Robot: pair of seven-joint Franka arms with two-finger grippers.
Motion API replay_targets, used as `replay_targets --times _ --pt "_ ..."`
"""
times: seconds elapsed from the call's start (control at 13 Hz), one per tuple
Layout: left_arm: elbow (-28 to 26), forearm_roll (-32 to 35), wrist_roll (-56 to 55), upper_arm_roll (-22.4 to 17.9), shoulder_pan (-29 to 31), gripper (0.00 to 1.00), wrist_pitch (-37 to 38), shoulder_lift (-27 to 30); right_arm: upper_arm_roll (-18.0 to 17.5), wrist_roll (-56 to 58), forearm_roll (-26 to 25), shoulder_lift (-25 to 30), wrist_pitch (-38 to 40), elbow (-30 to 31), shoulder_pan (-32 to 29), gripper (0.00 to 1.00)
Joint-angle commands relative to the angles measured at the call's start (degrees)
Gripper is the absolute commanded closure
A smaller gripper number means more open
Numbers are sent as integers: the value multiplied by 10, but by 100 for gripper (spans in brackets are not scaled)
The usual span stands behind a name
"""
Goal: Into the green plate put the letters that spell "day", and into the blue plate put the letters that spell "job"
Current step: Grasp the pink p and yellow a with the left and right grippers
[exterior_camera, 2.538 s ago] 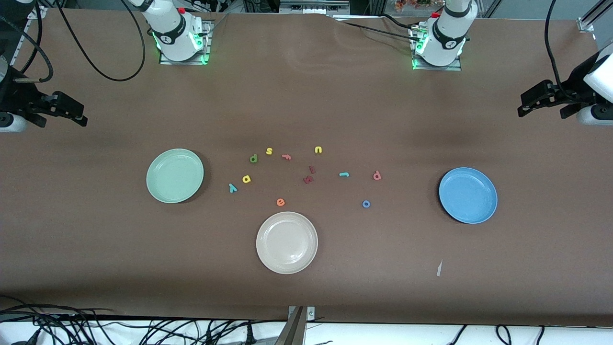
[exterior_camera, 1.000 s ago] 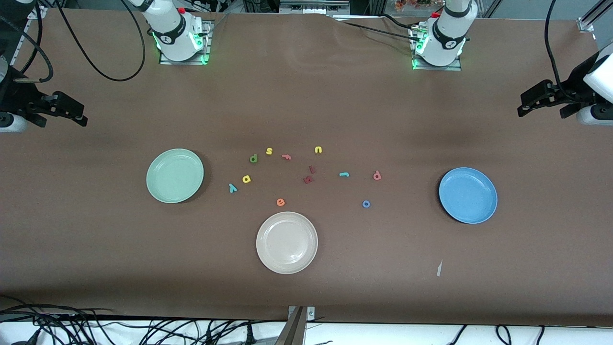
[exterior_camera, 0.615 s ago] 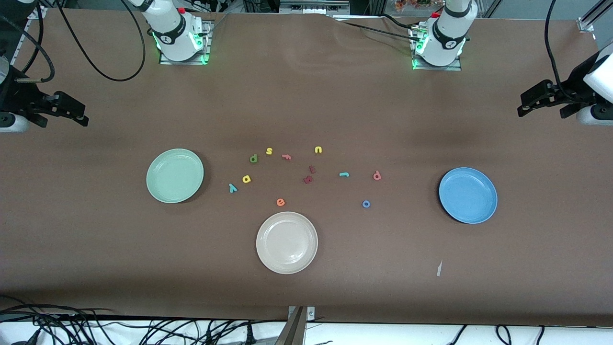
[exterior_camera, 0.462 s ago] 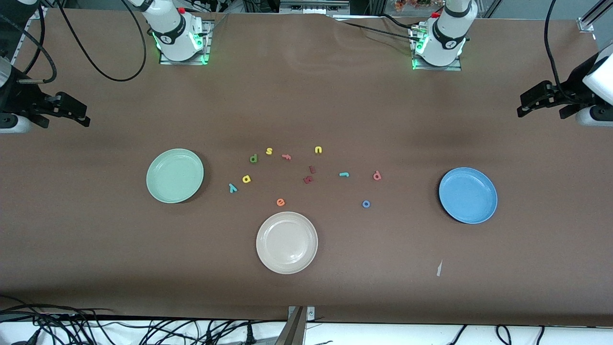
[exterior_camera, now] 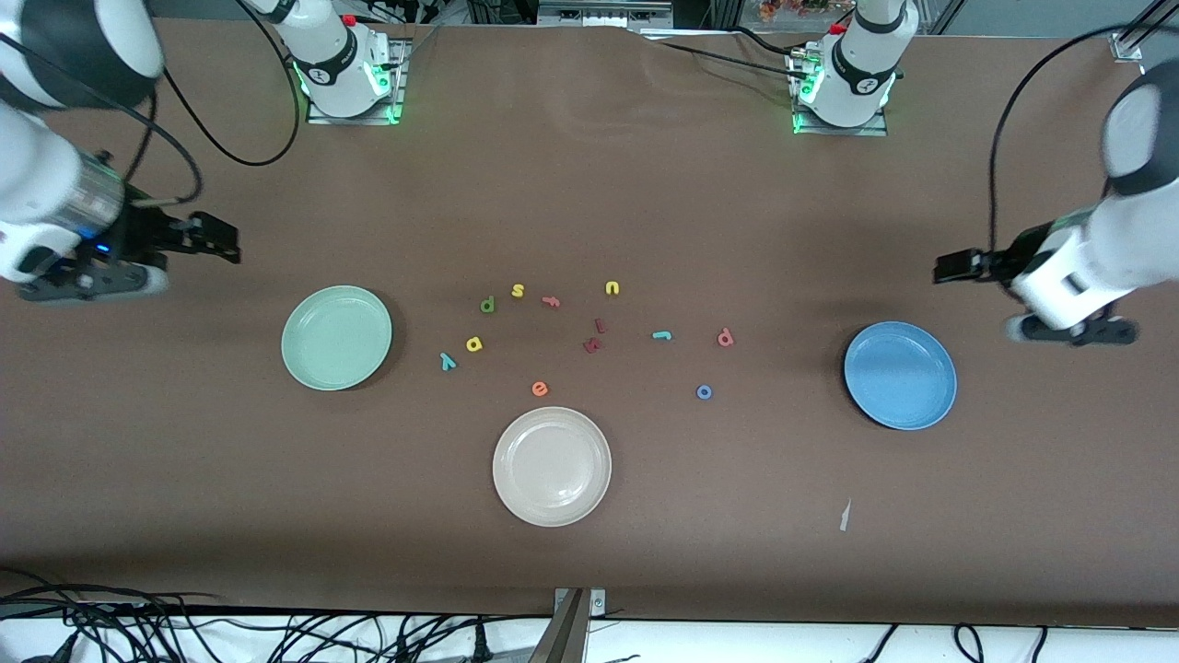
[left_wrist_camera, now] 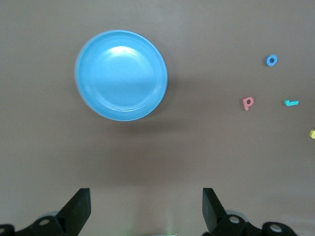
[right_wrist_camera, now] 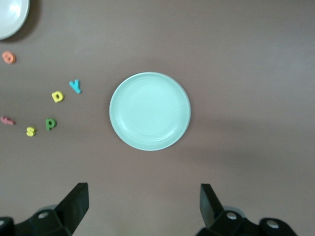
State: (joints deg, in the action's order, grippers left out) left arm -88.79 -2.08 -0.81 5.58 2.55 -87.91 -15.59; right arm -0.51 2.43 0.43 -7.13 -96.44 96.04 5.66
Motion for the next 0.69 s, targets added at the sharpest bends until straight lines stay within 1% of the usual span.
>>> replay_targets --times 0.0,0.15,0.31,0.38,0.54,0.62 --pt "20 1 5 0 -35 0 -23 -41 0 -65 -9 -45 -36 -6 42 0" --pt "12 -13 -17 0 -65 0 -67 -65 0 -164 -10 -81 -85 -1 75 0" --pt "2 -18 -93 0 -90 0 -109 -90 0 -264 -10 -115 -133 -1 115 0" --pt "-11 -20 -119 0 -105 0 -141 -96 1 -317 -10 -129 -141 1 130 0" --pt "-66 -21 -162 0 -133 0 -236 -98 0 -392 -4 -155 -161 5 151 0" --pt "-97 -21 -184 0 -145 0 -288 -99 0 -419 -3 -180 -185 8 159 0"
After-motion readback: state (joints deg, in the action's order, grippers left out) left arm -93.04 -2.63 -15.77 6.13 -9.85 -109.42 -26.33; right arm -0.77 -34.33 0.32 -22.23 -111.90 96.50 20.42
